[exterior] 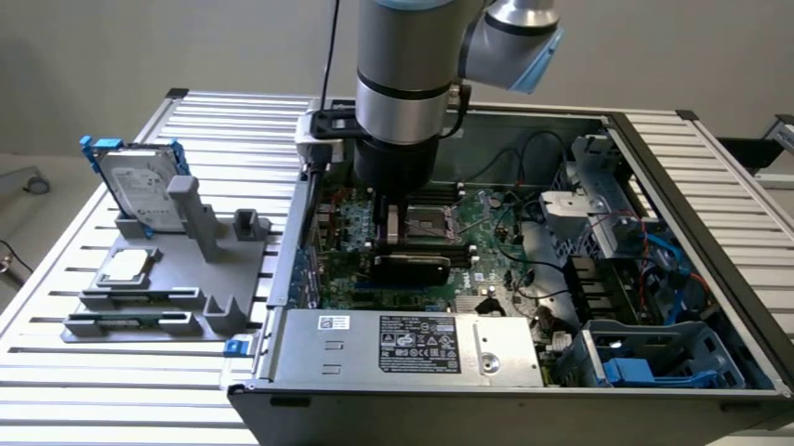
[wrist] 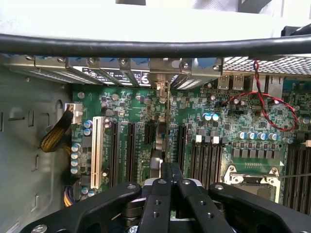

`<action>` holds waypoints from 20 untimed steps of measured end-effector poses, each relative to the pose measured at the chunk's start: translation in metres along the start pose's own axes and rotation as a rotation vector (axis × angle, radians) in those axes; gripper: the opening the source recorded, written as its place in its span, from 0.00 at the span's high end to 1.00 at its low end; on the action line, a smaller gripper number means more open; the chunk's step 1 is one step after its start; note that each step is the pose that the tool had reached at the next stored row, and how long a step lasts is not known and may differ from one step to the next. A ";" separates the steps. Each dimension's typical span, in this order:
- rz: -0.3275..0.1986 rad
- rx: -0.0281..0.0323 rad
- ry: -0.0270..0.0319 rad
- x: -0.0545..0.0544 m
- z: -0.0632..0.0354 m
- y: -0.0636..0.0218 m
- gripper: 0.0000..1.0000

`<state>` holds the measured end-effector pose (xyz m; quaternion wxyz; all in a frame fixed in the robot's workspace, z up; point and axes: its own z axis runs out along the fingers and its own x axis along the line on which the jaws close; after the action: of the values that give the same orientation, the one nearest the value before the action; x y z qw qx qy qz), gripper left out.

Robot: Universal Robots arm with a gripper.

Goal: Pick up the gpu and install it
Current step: 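Press down on the gpu until it lock into place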

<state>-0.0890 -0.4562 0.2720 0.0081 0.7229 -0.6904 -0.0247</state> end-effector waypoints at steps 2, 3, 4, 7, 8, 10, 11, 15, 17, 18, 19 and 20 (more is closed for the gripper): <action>0.000 0.0000 -0.0001 0.000 0.0007 0.0000 0.89; 0.001 0.0000 0.0000 0.000 0.0010 0.0000 0.89; 0.001 -0.0001 0.0000 0.000 0.0014 0.0001 0.89; 0.001 0.0000 0.0002 0.000 0.0026 0.0003 0.89; 0.002 0.0000 0.0003 0.000 0.0031 0.0003 0.89; 0.002 0.0000 0.0003 0.000 0.0043 0.0005 0.89; 0.002 0.0003 -0.0001 0.000 0.0052 0.0005 0.89; 0.002 0.0000 0.0007 0.000 0.0077 0.0011 0.89; 0.002 0.0002 0.0006 0.000 0.0083 0.0011 0.89; 0.002 0.0004 0.0002 0.000 0.0085 0.0011 0.89; 0.002 0.0004 -0.0001 0.000 0.0083 0.0011 0.89; 0.002 0.0008 -0.0010 0.000 0.0073 0.0011 0.89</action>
<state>-0.0905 -0.4558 0.2647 0.0075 0.7222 -0.6912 -0.0247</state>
